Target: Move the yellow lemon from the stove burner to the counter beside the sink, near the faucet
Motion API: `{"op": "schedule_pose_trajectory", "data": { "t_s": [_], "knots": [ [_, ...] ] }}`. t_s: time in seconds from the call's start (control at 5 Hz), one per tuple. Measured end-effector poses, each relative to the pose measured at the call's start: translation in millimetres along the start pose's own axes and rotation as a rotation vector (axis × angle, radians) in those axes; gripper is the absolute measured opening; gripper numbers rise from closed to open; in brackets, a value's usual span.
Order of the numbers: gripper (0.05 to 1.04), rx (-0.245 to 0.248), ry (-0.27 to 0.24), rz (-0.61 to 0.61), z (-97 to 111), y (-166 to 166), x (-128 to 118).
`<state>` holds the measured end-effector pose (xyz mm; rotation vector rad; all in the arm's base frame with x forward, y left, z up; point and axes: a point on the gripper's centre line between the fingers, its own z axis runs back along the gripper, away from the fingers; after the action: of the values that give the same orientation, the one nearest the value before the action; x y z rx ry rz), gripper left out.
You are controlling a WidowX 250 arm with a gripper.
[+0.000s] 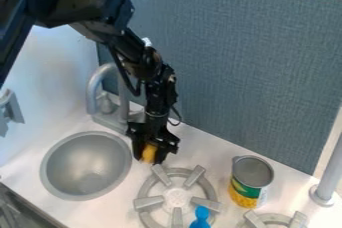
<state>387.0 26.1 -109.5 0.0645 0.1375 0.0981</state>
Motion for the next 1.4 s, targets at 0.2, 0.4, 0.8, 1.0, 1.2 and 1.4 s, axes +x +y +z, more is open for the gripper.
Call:
{"op": "schedule_pose_trajectory", "data": {
  "t_s": [0.2,0.4,0.8,1.0,1.2,1.4],
  "knots": [
    [0.98,-0.016,-0.002,0.032,-1.3,-0.1,-1.7],
    [0.995,-0.042,-0.035,0.052,5.9,0.7,-7.6],
    [0.996,-0.085,-0.146,0.043,48.6,0.3,-24.8],
    [0.996,-0.084,-0.156,0.013,53.8,-7.7,-36.3],
    [0.996,-0.081,-0.157,-0.098,68.6,-39.4,-63.7],
    [0.996,-0.074,-0.177,-0.19,84.2,-72.5,-89.9]
  ]
}}
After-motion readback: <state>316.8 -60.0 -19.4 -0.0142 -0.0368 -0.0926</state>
